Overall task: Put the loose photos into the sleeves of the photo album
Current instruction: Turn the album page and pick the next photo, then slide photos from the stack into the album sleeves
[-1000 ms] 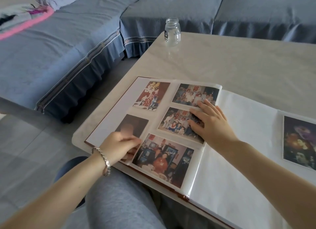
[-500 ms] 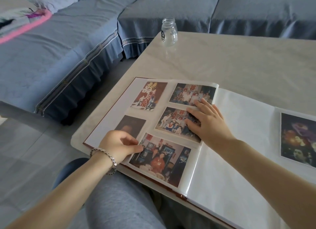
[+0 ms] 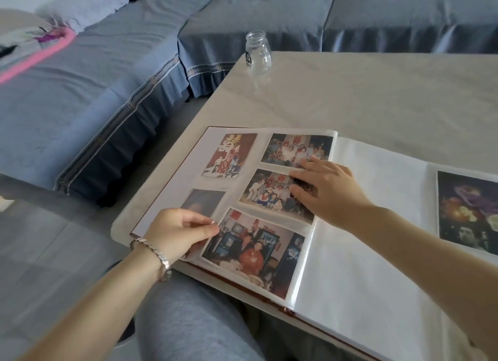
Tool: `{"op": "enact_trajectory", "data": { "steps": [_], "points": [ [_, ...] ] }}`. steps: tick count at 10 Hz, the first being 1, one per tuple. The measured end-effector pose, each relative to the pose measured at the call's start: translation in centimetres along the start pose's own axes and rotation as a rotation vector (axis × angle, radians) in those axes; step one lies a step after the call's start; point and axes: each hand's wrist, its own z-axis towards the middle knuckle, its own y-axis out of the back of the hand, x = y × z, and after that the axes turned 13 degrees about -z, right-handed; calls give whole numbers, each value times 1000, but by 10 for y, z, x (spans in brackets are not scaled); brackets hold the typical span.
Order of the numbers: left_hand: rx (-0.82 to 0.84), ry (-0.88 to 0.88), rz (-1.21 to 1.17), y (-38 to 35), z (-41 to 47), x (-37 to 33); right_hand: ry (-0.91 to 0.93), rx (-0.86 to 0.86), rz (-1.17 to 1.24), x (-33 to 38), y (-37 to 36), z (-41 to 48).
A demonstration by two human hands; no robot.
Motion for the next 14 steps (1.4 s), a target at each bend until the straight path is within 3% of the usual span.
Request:
{"op": "enact_trajectory", "data": {
  "steps": [2,5,10,13,14],
  "points": [
    [37,50,13,-2,-2,3,2,-2,-1,0,1,-1],
    [-206,-251,181,-15,-13,6,-7,4,-9,1,0,-1],
    [-329,-482,149,-17,-24,4,1,1,-10,0,-1,-1],
    [-263,-382,45,-13,-16,3,1,-13,18,-2,-3,-2],
    [-183,-268,223,-19,-8,19,6,-24,31,-3,-7,-2]
  ]
}}
